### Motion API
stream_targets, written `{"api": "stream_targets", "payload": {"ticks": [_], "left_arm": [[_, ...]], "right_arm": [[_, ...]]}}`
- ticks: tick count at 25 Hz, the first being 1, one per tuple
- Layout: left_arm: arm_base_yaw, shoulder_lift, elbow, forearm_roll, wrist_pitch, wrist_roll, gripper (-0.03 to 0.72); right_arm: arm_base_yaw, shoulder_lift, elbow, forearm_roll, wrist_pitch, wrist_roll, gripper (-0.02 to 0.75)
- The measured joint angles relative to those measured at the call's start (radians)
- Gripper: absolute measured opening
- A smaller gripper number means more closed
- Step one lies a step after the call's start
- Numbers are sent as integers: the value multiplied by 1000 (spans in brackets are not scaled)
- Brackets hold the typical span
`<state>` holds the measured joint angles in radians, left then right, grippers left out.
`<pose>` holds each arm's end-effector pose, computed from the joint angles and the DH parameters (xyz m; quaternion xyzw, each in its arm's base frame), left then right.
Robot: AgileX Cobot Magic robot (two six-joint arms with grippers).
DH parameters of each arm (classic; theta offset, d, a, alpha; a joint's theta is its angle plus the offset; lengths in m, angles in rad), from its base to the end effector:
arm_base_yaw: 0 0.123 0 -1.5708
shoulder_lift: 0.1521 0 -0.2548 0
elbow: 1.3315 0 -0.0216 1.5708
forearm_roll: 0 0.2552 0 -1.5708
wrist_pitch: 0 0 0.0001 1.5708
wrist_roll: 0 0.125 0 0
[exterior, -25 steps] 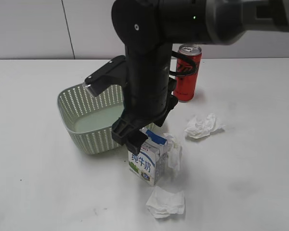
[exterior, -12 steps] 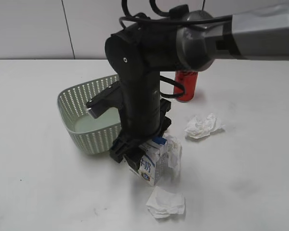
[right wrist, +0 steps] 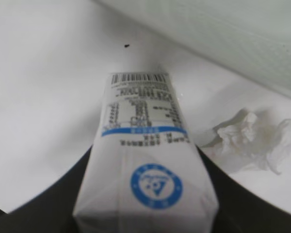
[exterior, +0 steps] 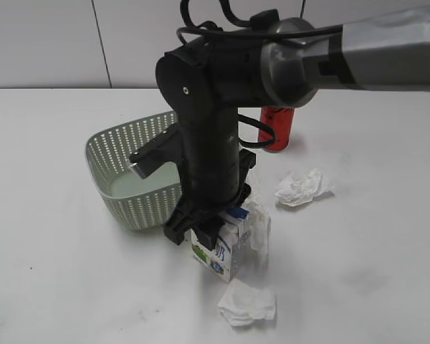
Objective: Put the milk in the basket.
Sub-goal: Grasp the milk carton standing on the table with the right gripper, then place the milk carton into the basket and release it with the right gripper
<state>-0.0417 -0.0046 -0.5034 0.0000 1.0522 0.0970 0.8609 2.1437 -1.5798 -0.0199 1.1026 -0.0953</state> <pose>0.0592 -0.0025 0.2662 0.0588 0.8469 0.0146 0.5284 0.2653 0.3053 0.0908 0.4641 -0.8857 0.0098 0.0006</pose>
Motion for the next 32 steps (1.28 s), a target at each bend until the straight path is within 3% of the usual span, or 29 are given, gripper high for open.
{"api": "stream_targets", "payload": {"ticks": [5, 10, 20, 25, 32], "left_arm": [[0, 0, 0, 0, 0, 0, 240], [0, 0, 0, 0, 0, 0, 240], [0, 0, 0, 0, 0, 0, 240], [0, 0, 0, 0, 0, 0, 240], [0, 0, 0, 0, 0, 0, 240]], "right_arm": [[0, -18, -38, 0, 96, 0, 342], [0, -104, -119, -5, 99, 0, 342], [-9, -208, -298, -126, 112, 1, 341], [-29, -165, -322, -173, 79, 1, 341], [-96, 6, -375, -156, -4, 1, 341]]}}
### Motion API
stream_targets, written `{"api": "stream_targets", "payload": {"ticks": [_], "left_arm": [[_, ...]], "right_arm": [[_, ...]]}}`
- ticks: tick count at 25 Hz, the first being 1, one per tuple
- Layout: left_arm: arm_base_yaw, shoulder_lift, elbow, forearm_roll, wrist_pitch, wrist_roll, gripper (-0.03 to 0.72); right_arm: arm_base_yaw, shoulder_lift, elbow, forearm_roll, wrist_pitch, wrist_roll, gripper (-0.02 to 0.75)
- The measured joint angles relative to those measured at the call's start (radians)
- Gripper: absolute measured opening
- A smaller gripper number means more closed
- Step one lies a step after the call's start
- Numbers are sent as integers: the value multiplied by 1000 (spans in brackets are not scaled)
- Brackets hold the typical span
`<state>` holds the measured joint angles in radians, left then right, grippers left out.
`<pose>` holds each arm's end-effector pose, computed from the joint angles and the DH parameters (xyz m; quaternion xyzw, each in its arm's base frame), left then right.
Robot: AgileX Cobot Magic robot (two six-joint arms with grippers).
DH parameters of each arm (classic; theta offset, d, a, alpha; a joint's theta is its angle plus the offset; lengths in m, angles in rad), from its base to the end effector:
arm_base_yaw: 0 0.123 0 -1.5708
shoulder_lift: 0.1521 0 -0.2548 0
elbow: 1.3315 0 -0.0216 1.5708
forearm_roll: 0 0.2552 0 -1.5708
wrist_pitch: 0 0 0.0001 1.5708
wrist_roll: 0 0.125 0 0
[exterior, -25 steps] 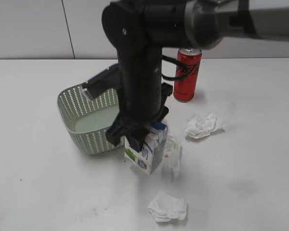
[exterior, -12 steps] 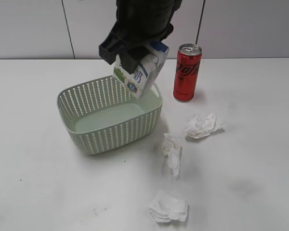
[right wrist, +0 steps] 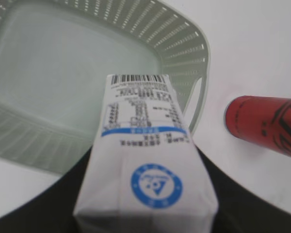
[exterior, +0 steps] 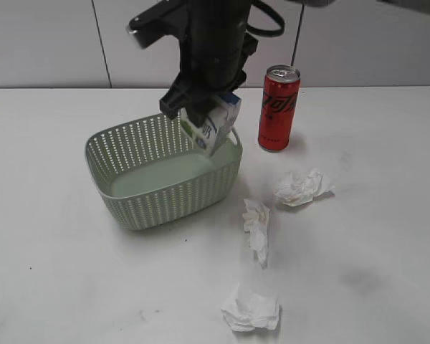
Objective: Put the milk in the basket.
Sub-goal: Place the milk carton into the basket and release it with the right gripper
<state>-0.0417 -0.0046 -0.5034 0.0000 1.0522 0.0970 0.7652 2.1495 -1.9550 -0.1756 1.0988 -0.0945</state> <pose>0.0592 -0.0025 0.2662 0.0588 0.8469 0.0146 0.5284 0.3530 0.3121 0.1918 -0.4310 0.8801 -0.0199 0.1982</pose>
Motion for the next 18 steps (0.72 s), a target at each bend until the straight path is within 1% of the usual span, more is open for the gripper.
{"api": "stream_targets", "payload": {"ticks": [7, 13, 14, 16, 18], "left_arm": [[0, 0, 0, 0, 0, 0, 240], [0, 0, 0, 0, 0, 0, 240], [0, 0, 0, 0, 0, 0, 240], [0, 0, 0, 0, 0, 0, 240], [0, 0, 0, 0, 0, 0, 240]], "right_arm": [[-14, 145, -52, 97, -56, -32, 341], [-16, 212, -62, 109, -71, -35, 342], [-18, 213, -62, 116, -73, -36, 359], [-19, 216, -62, 129, -84, -36, 424], [-19, 218, -62, 145, -87, -36, 526]]}}
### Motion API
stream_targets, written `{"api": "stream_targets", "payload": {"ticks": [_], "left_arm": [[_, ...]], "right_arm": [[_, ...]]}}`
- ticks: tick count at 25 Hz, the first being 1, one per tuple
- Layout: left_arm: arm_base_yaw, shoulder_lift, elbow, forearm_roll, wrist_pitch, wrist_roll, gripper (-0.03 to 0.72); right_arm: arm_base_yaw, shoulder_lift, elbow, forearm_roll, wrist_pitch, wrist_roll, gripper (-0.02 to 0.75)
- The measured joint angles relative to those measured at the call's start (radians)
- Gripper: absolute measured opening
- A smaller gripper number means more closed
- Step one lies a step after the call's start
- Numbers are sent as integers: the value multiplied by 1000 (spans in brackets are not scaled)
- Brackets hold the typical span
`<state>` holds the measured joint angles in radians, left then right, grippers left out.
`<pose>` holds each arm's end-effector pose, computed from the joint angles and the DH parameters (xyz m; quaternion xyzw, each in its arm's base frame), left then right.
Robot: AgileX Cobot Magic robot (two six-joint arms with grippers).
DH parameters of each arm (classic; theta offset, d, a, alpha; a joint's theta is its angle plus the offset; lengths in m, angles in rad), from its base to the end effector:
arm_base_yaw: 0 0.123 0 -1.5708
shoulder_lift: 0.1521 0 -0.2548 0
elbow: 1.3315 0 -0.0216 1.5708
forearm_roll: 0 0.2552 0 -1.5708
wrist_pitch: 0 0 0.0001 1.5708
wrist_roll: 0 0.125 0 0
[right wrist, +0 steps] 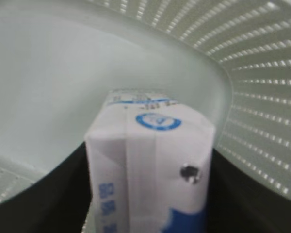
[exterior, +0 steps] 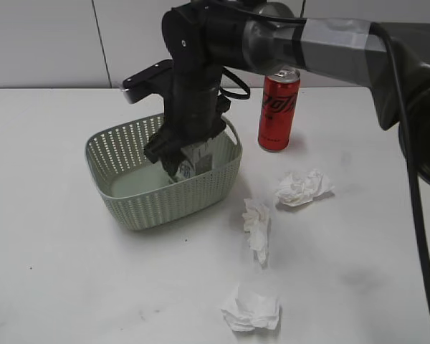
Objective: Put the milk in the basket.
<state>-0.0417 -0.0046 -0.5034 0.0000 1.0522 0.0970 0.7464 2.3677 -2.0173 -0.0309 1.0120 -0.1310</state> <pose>0.0592 -0.0025 0.2662 0.0588 0.8469 0.0146 0.5284 0.3660 0.3340 0.1063 -0.4257 0.8927 0.0311 0.1446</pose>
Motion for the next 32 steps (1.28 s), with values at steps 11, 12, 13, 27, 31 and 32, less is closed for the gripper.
{"api": "stream_targets", "payload": {"ticks": [11, 12, 13, 27, 31, 32], "left_arm": [[0, 0, 0, 0, 0, 0, 240], [0, 0, 0, 0, 0, 0, 240], [0, 0, 0, 0, 0, 0, 240], [0, 0, 0, 0, 0, 0, 240], [0, 0, 0, 0, 0, 0, 240], [0, 0, 0, 0, 0, 0, 240]], "right_arm": [[-12, -231, -50, 13, 116, -2, 660], [-19, -274, -50, 11, 137, -1, 660], [-28, -327, -50, 3, 159, 4, 660], [-312, -913, 578, -130, 173, 120, 649], [-331, -1083, 794, -135, 147, 146, 643], [-331, -1128, 846, -132, 145, 150, 641]]}}
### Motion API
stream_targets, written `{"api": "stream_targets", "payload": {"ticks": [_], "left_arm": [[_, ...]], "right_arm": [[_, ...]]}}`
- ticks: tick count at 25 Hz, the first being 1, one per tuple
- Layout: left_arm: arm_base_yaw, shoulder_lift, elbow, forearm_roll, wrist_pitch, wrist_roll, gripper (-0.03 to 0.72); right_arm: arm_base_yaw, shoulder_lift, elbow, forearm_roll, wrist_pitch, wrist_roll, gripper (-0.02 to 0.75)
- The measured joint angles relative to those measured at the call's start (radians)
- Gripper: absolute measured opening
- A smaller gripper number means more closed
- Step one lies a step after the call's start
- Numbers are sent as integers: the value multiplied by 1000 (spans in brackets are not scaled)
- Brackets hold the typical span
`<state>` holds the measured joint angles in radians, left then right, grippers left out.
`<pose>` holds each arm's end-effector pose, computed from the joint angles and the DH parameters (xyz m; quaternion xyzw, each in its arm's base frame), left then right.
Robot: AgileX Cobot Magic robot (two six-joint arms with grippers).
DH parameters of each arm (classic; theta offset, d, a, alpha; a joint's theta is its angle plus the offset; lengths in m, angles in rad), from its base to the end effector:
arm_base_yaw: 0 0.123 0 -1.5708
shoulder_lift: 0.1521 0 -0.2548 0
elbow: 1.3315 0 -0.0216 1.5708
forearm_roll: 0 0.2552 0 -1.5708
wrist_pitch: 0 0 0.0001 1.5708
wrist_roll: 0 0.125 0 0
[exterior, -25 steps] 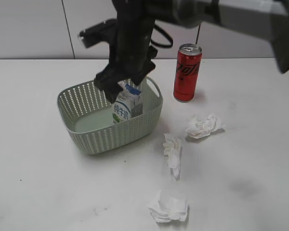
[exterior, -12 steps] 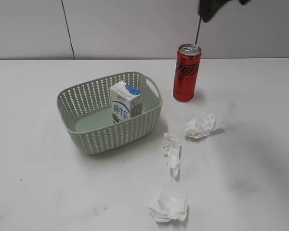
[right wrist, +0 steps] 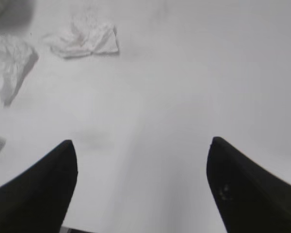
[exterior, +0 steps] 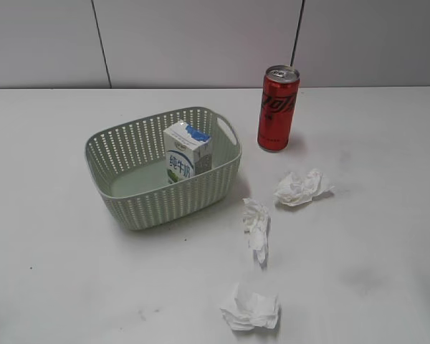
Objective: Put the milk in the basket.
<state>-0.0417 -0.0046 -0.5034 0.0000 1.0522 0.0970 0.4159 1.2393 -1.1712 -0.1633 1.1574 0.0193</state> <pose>0.0592 -0.0025 0.2662 0.0588 0.8469 0.0146 0.5284 0.2468 0.0886 0.2882 -0.2074 0.9512 -0.0319 0.2261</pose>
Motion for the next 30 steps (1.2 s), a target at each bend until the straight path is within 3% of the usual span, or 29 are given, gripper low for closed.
{"api": "stream_targets", "payload": {"ticks": [9, 16, 30], "left_arm": [[0, 0, 0, 0, 0, 0, 240], [0, 0, 0, 0, 0, 0, 240], [0, 0, 0, 0, 0, 0, 240]], "right_arm": [[0, -439, 383, 14, -49, -31, 627], [0, -688, 592, 53, -101, -60, 605], [0, -744, 663, 75, -112, -96, 587]]}}
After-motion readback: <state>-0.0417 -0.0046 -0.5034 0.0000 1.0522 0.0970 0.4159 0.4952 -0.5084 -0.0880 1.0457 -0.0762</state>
